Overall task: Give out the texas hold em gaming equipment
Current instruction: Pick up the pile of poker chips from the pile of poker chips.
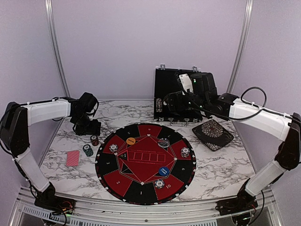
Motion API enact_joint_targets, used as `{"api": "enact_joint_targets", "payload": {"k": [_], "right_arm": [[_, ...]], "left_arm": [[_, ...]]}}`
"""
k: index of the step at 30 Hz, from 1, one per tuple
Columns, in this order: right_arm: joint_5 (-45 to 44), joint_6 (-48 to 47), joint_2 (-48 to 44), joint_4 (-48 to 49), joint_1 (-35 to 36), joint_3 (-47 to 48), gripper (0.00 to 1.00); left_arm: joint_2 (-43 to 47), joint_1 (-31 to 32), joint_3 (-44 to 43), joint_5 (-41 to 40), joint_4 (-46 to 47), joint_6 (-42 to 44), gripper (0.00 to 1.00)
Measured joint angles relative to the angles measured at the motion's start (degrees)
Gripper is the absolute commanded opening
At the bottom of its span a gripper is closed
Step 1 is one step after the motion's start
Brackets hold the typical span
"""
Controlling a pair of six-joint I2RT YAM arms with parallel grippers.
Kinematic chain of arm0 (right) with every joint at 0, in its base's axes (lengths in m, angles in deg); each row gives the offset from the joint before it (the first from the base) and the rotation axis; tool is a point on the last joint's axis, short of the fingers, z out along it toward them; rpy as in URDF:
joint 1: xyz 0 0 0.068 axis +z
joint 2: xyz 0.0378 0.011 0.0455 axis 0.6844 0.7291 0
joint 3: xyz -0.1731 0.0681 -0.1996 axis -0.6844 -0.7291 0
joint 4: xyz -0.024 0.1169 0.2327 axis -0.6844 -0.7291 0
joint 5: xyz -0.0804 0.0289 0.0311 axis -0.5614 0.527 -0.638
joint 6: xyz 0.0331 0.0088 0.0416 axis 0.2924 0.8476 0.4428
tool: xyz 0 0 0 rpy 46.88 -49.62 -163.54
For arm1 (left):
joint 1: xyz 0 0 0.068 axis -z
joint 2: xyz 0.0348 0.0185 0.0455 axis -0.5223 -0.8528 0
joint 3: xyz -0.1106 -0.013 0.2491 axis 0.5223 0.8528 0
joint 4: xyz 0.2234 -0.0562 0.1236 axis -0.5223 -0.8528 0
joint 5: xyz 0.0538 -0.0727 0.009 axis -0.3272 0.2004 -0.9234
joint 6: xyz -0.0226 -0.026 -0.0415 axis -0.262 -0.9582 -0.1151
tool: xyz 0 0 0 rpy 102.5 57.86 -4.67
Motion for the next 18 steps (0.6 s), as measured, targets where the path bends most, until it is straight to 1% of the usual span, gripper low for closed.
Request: {"api": "enact_joint_targets", "payload": {"k": [7, 18], "right_arm": [[0.17, -0.02, 1.77, -1.38, -0.02, 0.07, 0.98], [0.26, -0.15, 1.92, -2.12, -0.02, 0.09, 0.98]], "left_arm": [[-1.95, -0.11, -0.46, 0.07, -0.17, 0.79, 0.72], [-3.3, -0.46, -0.96, 0.55, -0.83, 1.86, 0.68]]}}
